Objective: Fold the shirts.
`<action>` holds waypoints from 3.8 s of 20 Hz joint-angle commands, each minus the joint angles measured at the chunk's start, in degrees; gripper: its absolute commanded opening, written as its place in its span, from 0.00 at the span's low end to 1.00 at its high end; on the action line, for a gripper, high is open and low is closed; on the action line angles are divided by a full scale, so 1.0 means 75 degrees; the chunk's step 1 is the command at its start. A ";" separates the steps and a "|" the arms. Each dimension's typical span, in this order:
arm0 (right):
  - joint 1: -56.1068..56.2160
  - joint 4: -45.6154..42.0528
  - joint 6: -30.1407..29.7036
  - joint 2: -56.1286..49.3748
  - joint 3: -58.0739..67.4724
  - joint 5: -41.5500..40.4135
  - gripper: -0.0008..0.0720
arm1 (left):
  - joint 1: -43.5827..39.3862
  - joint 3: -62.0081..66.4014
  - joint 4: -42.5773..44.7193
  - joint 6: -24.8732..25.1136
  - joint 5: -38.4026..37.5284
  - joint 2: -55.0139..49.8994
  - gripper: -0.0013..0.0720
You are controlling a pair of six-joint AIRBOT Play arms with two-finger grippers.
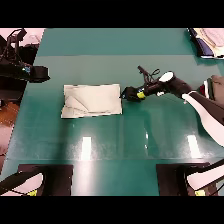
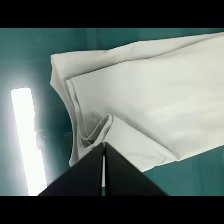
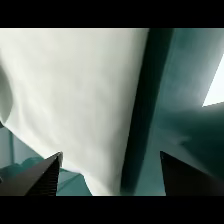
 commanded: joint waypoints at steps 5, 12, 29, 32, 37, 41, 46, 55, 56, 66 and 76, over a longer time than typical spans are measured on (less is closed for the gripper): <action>0.1163 0.1186 -0.0143 -0.1714 0.1542 -0.0350 0.85 | 0.0006 -0.0070 -0.0152 0.0017 0.0096 -0.0003 0.06; 0.1483 0.1081 -0.0487 -0.2171 0.2876 -0.0070 0.03 | 0.0006 -0.0070 -0.0154 0.0015 0.0009 -0.0003 0.06; -0.5791 -0.1970 0.0364 0.1888 0.2020 -0.0775 0.03 | -0.1463 -0.0070 -0.0889 -0.0388 0.0321 -0.0003 0.06; -0.6819 -0.1521 0.0391 0.1906 0.2025 -0.0787 0.03 | -0.1460 -0.0070 -0.0901 -0.0446 0.0323 -0.0003 0.06; -0.7522 -0.1469 0.0172 0.1897 0.2812 -0.0679 0.02 | -0.1460 -0.0070 -0.0903 -0.0449 0.0277 -0.0003 0.06; -0.7801 -0.1475 -0.0210 0.1897 0.4077 0.0108 0.02 | -0.1460 -0.0070 -0.0903 -0.0446 0.0280 -0.0003 0.06; -0.8064 -0.2748 0.0119 0.2057 0.4998 0.1527 0.03 | -0.1460 -0.0070 -0.0901 -0.0437 0.0280 -0.0003 0.06; -0.8582 -0.6251 0.1722 0.3899 0.2451 0.2538 0.03 | -0.1460 -0.0070 -0.0895 -0.0373 0.0277 -0.0003 0.06; -0.8763 -0.6344 0.1754 0.4141 0.2063 0.2535 0.03 | -0.1460 -0.0070 -0.0898 -0.0350 0.0280 -0.0003 0.06; -0.9483 -0.6018 0.1804 0.5625 -0.0006 0.2095 0.87 | -0.1460 -0.0070 -0.0898 -0.0181 0.0472 -0.0003 0.06; -0.4747 -0.4182 0.1798 0.6038 0.0146 0.1781 0.03 | -0.1460 -0.0067 -0.1040 -0.0242 0.0498 0.0000 0.06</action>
